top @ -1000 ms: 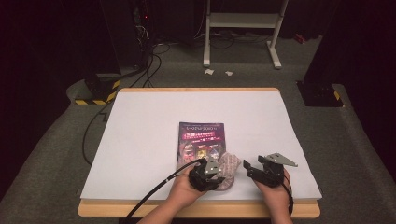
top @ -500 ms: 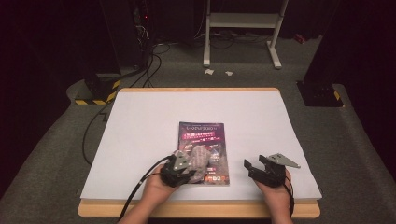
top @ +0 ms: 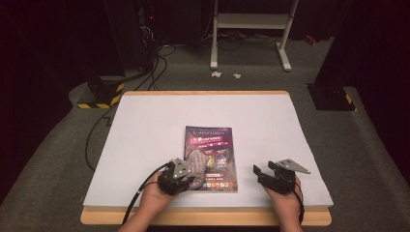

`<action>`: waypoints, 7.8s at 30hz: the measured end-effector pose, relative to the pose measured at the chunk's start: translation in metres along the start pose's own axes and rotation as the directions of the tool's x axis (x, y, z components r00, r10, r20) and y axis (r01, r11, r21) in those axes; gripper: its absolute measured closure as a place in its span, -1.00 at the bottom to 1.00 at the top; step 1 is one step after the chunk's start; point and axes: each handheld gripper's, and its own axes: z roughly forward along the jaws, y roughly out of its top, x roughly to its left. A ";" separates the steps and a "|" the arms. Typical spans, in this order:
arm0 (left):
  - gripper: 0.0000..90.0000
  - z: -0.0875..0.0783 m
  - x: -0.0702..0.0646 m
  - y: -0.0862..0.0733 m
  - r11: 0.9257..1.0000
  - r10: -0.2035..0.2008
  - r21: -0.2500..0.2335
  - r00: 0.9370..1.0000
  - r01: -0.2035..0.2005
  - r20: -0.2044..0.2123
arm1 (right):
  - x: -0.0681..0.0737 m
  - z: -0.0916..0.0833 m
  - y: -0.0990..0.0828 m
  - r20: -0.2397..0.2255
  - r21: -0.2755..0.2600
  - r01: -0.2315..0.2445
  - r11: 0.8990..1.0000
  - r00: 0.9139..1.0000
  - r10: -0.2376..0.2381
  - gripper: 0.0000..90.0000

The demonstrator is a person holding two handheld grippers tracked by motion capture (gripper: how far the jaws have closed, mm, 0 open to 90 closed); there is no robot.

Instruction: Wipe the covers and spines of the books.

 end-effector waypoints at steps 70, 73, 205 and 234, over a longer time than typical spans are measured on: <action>0.48 0.028 0.052 0.020 0.998 -0.055 0.014 0.994 0.056 -0.097 | -0.005 -0.002 -0.002 0.008 0.005 -0.021 1.000 1.000 0.021 -0.26; 0.48 0.022 0.058 0.015 0.998 -0.063 0.017 0.992 0.065 -0.107 | -0.004 -0.002 -0.002 0.009 0.005 -0.018 1.000 1.000 0.018 -0.26; 0.44 0.123 0.079 0.113 0.990 -0.109 0.059 0.964 0.127 -0.241 | -0.001 0.001 0.002 -0.036 0.008 -0.010 1.000 0.999 0.011 -0.24; 0.43 0.107 0.120 0.093 0.978 -0.145 0.093 0.924 0.188 -0.353 | 0.004 0.002 0.001 -0.041 0.015 0.005 1.000 0.999 -0.005 -0.24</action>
